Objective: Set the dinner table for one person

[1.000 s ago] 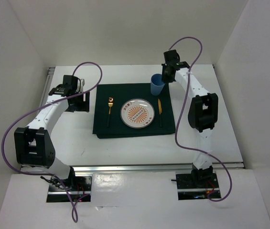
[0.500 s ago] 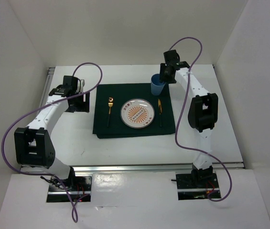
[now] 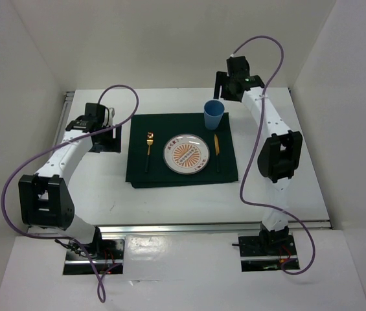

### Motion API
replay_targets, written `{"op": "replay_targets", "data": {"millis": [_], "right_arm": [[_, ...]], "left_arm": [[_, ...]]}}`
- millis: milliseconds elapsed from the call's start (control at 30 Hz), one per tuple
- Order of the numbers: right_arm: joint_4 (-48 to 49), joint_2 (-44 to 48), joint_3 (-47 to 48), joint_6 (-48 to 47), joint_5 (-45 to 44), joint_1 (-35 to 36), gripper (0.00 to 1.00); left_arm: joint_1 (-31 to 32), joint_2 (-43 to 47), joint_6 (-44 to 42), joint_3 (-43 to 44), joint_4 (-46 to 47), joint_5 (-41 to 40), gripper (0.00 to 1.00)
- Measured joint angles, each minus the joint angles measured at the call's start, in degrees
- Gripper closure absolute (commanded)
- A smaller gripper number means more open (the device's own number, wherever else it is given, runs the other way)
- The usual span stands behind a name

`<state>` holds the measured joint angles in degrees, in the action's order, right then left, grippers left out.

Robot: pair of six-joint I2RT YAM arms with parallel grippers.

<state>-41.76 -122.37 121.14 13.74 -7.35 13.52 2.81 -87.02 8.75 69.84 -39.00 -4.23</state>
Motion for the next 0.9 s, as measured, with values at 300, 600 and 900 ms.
{"op": "replay_targets", "data": {"millis": [300,600,900], "right_arm": [[2.6,31.4,-25.1,0.9,0.1,-7.6,0.00],[-1.9,58.9,-50.3,8.3,6.1,-15.6,0.00],[-9.9,76.7,-63.3,18.7,7.3,-15.5,0.00]], "left_arm": [[-0.7,3.1,-1.4,-2.4,1.3,-0.4,0.16],[-3.2,7.2,-2.6,-5.0,2.1,-1.5,0.16],[-5.0,10.5,-3.1,-5.8,0.0,-5.1,0.16]]}}
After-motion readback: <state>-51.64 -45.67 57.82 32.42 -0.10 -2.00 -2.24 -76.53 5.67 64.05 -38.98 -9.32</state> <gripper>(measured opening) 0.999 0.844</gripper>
